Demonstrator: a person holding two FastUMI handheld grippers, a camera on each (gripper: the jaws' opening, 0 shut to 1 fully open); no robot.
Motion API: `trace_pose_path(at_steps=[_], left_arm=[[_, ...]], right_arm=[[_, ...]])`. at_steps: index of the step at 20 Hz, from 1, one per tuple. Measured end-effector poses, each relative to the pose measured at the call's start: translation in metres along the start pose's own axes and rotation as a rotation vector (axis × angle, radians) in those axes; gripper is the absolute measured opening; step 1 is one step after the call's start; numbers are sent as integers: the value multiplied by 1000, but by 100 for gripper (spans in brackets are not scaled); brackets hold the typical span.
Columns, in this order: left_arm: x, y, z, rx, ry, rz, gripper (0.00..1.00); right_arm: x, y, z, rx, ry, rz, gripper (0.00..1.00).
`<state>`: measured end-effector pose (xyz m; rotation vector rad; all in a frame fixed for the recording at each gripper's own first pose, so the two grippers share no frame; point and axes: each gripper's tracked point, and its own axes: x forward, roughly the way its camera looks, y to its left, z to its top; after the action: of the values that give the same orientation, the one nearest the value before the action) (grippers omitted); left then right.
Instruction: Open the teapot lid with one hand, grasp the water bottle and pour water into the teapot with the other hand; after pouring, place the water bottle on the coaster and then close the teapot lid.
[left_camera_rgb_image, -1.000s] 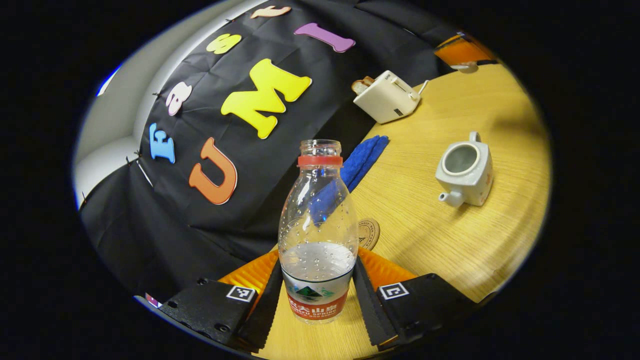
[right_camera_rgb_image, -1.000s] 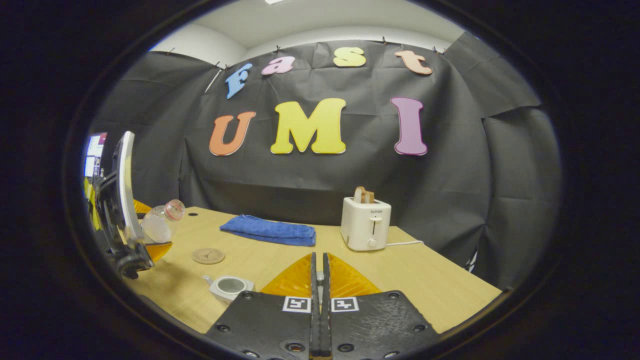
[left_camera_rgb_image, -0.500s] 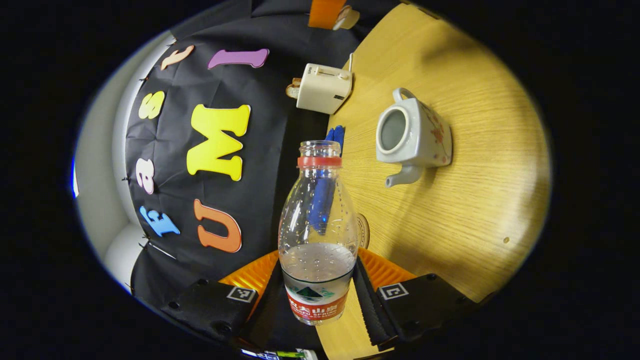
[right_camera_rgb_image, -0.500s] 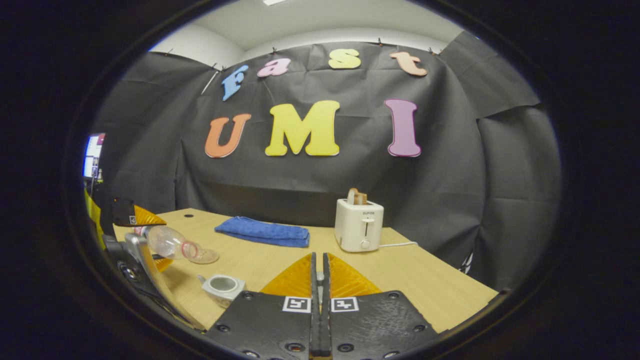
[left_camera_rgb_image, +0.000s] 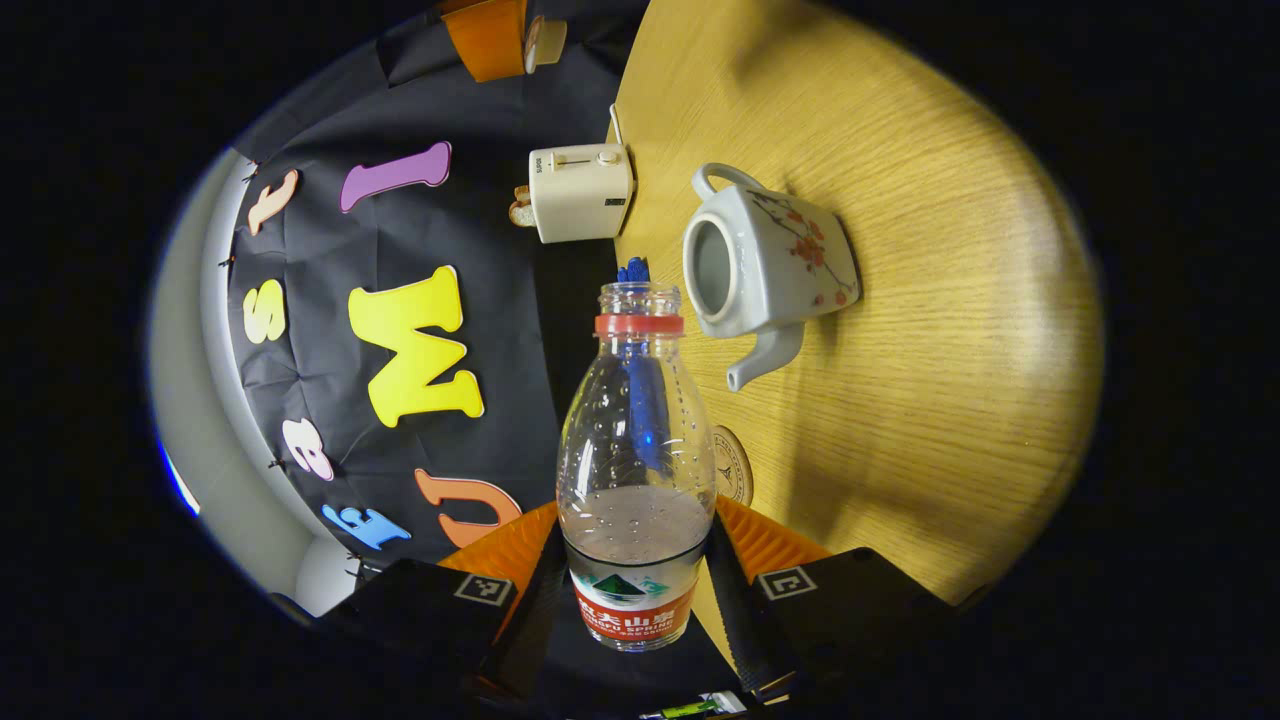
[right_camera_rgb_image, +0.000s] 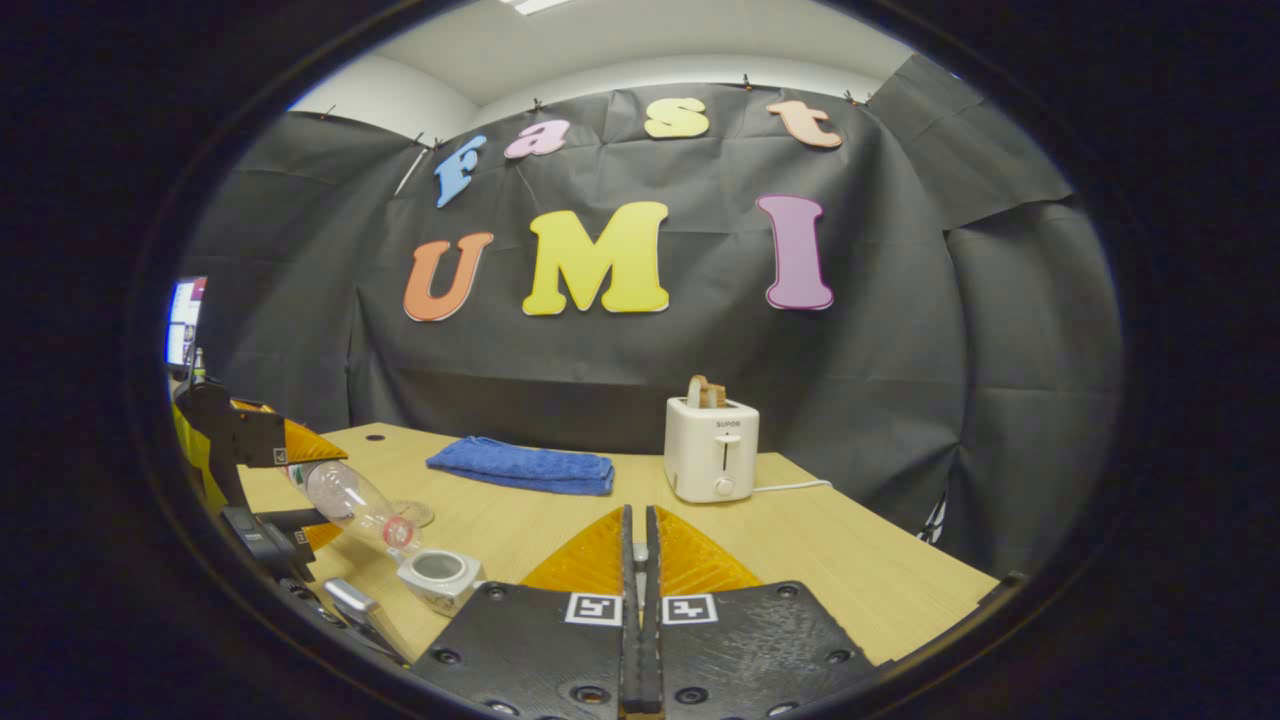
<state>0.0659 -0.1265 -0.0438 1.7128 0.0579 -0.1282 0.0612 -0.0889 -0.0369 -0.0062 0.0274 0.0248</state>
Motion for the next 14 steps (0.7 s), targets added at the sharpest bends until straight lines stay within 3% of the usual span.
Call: trace_pose_path(at_steps=[5,14], left_arm=[[-3,13,5,134,-8,19,74],[9,27,3,231,-2,21,74]], right_arm=[[0,0,2,-4,1,-5,0],[-1,-1,1,-2,0,2,0]])
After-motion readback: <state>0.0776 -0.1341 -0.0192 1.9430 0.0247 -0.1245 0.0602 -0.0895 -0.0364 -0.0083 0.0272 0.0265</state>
